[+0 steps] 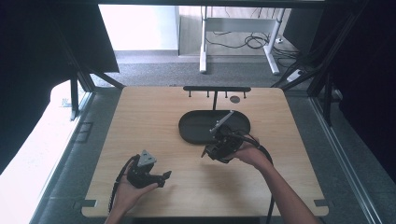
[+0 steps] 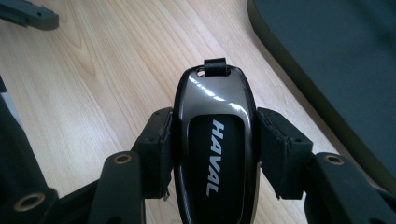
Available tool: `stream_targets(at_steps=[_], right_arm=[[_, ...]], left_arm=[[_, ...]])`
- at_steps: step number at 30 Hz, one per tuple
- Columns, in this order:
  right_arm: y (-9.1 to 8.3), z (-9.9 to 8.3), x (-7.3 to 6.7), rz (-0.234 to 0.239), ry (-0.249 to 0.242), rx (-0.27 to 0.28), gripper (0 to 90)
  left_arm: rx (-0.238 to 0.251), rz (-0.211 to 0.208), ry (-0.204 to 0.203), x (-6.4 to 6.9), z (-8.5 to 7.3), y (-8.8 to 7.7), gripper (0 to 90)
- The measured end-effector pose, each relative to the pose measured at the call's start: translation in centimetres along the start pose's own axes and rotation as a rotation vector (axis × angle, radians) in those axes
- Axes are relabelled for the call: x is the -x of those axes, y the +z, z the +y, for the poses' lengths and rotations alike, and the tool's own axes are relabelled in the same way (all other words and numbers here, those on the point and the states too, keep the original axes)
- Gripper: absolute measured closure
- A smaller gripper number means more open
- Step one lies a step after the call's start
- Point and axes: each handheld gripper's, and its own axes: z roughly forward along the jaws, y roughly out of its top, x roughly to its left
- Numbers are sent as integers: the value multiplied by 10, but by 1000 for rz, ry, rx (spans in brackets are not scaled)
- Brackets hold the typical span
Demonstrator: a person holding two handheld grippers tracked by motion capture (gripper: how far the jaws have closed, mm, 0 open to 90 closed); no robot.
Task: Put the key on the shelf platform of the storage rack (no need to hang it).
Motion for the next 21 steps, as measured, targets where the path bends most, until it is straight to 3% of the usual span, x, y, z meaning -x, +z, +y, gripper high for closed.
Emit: stream_targets(at_steps=[11, 21], right_arm=[[-10, 19, 8, -10, 9, 37, 494], [-7, 29, 17, -12, 12, 39, 494]], left_arm=[[-11, 1, 5, 0, -1, 2, 212], [-19, -4, -3, -2, -3, 4, 212]])
